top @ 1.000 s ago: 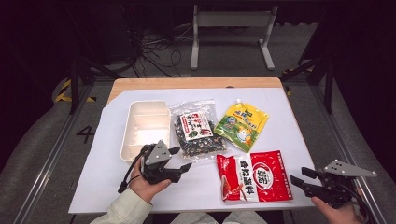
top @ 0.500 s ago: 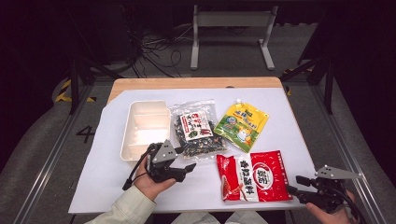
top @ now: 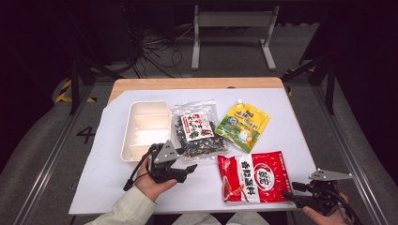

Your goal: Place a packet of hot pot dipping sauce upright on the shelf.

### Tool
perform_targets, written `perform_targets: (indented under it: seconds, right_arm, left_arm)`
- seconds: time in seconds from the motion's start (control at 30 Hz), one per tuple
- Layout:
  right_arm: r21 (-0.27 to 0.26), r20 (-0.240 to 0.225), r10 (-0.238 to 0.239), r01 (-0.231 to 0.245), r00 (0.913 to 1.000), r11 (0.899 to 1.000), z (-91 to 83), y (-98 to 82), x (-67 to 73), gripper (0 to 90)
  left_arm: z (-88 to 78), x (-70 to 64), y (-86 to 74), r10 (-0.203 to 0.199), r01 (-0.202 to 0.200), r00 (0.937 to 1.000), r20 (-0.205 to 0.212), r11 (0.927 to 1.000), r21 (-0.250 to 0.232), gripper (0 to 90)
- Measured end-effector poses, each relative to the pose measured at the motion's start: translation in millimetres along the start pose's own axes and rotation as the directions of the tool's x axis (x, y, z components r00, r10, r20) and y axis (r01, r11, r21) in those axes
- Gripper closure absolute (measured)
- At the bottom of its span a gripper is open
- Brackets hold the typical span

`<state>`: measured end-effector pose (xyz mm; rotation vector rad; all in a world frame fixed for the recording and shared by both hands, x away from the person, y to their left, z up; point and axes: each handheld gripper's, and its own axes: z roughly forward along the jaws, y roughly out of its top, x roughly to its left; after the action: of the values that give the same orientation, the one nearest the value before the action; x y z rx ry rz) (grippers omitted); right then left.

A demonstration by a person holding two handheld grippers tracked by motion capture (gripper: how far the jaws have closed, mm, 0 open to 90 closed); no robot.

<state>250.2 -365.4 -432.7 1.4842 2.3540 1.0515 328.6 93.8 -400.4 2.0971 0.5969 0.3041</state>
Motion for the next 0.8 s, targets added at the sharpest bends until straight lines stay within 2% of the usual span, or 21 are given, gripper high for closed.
perform_targets:
  seconds: [0.2,0.33,0.4,0.57,0.7,0.8]
  right_arm:
    - [0.015,-0.020,0.013,-0.012,0.9997,1.000,4.2,-0.1,-1.4,38.5]
    - [0.017,-0.016,0.018,-0.018,0.9997,1.000,5.8,-0.3,-2.6,40.5]
    - [0.016,-0.015,0.042,-0.042,0.9990,0.999,4.6,-0.1,-4.7,41.4]
    - [0.016,-0.033,0.060,-0.060,0.9976,0.998,5.5,-1.0,-8.2,42.6]
    - [0.014,-0.048,0.051,-0.050,0.9976,0.999,8.5,0.8,-5.9,45.7]
    - [-0.007,-0.058,0.027,-0.027,0.9980,1.000,8.9,4.5,-0.6,50.3]
  left_arm:
    - [1.2,0.7,-0.1,-0.004,0.004,1.0000,-0.003,1.0000,0.003,33.0]
    - [1.4,0.5,0.0,-0.004,0.004,1.0000,-0.003,1.0000,0.004,33.0]
    - [1.5,0.6,-0.2,-0.004,0.004,1.0000,-0.004,1.0000,0.005,33.0]
    - [2.0,1.0,-0.2,-0.008,0.008,1.0000,-0.003,0.9999,0.006,33.0]
    - [3.2,0.7,-0.1,-0.009,0.009,1.0000,-0.002,0.9999,0.008,32.9]
    - [4.1,0.2,0.0,-0.009,0.009,1.0000,0.000,0.9999,0.009,32.9]
